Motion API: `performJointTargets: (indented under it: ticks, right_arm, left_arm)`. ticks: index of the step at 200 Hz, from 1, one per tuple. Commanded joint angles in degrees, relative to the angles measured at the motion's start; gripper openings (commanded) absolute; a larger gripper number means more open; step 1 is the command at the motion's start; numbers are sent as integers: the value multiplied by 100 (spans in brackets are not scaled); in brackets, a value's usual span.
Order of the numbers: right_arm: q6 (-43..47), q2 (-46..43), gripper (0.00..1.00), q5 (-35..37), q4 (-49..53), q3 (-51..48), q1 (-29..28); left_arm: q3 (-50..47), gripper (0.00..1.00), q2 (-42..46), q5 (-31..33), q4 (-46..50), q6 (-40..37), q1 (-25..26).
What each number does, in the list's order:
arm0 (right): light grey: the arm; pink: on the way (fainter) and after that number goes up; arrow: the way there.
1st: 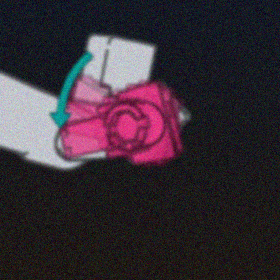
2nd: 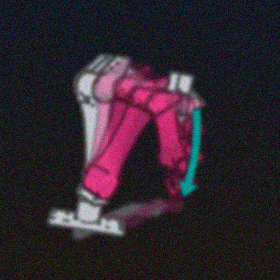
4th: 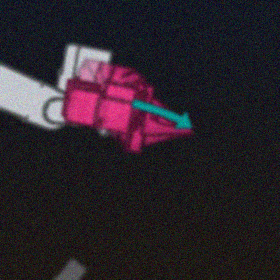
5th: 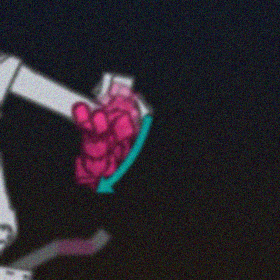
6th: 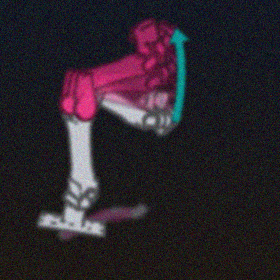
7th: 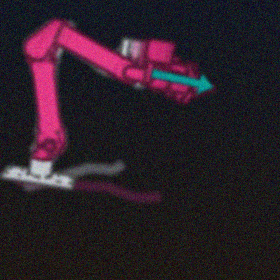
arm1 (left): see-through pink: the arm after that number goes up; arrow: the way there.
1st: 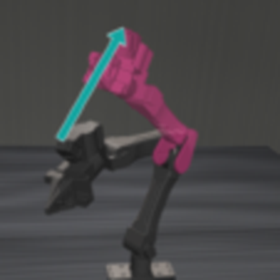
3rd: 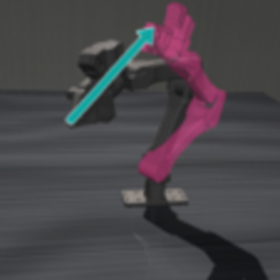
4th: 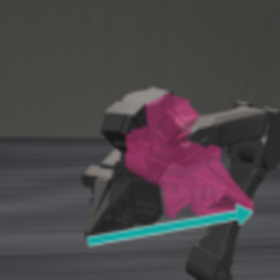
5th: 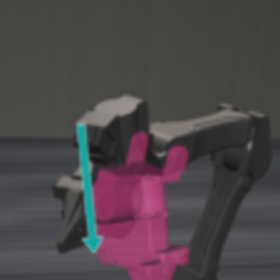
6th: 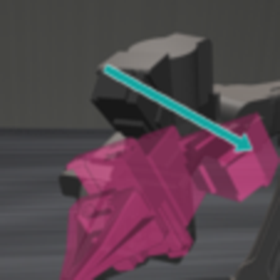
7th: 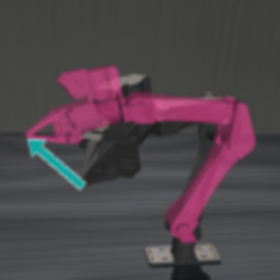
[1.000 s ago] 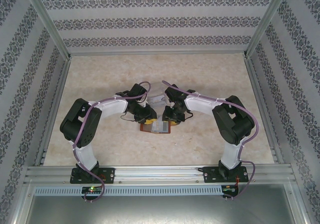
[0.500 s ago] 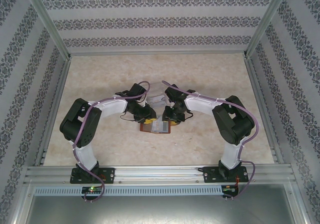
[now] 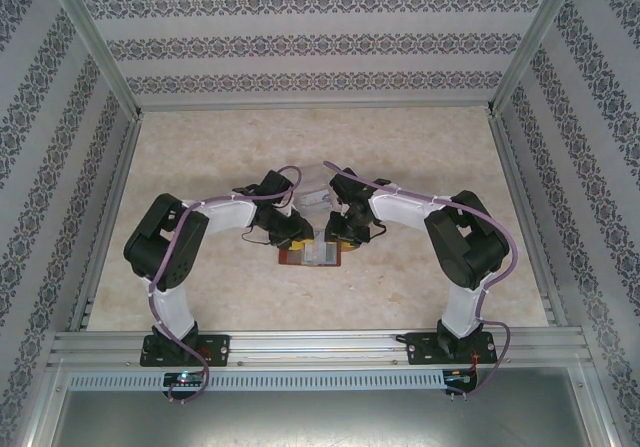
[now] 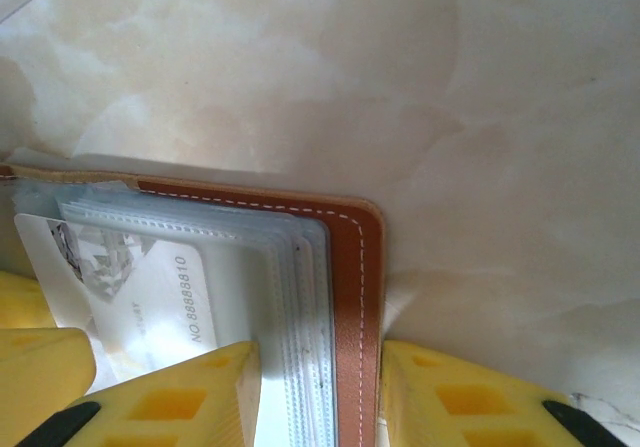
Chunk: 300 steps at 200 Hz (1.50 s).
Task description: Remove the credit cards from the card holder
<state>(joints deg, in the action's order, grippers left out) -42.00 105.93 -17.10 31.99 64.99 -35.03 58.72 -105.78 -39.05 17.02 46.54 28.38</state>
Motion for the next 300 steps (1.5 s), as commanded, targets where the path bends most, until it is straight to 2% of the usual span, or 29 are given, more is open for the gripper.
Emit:
performJointTargets:
  ticks: [1, 42, 93, 187, 254, 300]
  right_arm:
    - [51, 55, 37, 131, 339, 40, -26]
    - [49, 60, 37, 139, 351, 47, -30]
    - [31, 59, 37, 174, 365, 32, -35]
    - [29, 53, 37, 208, 380, 27, -18]
    - [43, 64, 37, 199, 379, 22, 3]
    - [60, 68, 37, 181, 387, 35, 5]
  left_arm:
    - [-103, 28, -149, -184, -246, -12, -86]
    - [-283, 21, -96, -347, -614, 160, -164]
    - [-188, 12, 65, -238, -300, 19, -190]
    - [-145, 9, 425, 79, 506, -420, -323]
    - [369, 6, 514, 462, 1590, -1347, -338]
    - [612, 4, 584, 582, 1986, -1635, -341]
